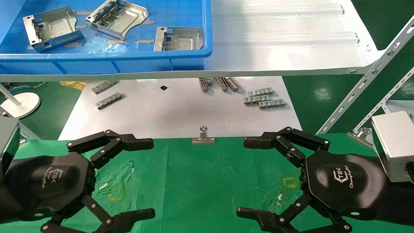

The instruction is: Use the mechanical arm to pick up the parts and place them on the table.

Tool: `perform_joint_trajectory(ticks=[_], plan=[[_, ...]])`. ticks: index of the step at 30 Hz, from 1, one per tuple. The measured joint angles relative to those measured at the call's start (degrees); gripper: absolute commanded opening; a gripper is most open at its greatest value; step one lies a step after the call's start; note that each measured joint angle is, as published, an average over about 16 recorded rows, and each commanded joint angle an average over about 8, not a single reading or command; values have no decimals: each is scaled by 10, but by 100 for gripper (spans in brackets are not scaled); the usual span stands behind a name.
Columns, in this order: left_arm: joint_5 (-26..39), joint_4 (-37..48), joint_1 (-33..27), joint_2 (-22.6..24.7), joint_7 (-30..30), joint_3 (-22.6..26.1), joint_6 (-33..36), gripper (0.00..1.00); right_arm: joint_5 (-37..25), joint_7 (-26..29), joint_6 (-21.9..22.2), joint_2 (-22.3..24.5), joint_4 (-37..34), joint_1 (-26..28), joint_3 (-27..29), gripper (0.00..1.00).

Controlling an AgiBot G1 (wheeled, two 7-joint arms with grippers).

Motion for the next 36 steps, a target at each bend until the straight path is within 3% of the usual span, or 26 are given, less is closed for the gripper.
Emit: perform_joint_trajectory(ticks=[14, 15, 22, 23, 36], plan=[[0, 0, 0, 0, 0, 0, 0, 100, 0, 0, 0, 0, 0, 0, 0, 100], [0, 0, 0, 0, 0, 0, 0, 100, 0, 0, 0, 0, 0, 0, 0, 92], [0, 0, 0, 0, 0, 0, 0, 100, 0, 0, 0, 0, 0, 0, 0, 5], [0, 0, 0, 0, 0, 0, 0, 100, 0, 0, 0, 0, 0, 0, 0, 0], [0, 0, 0, 0, 0, 0, 0, 100, 0, 0, 0, 0, 0, 0, 0, 0]])
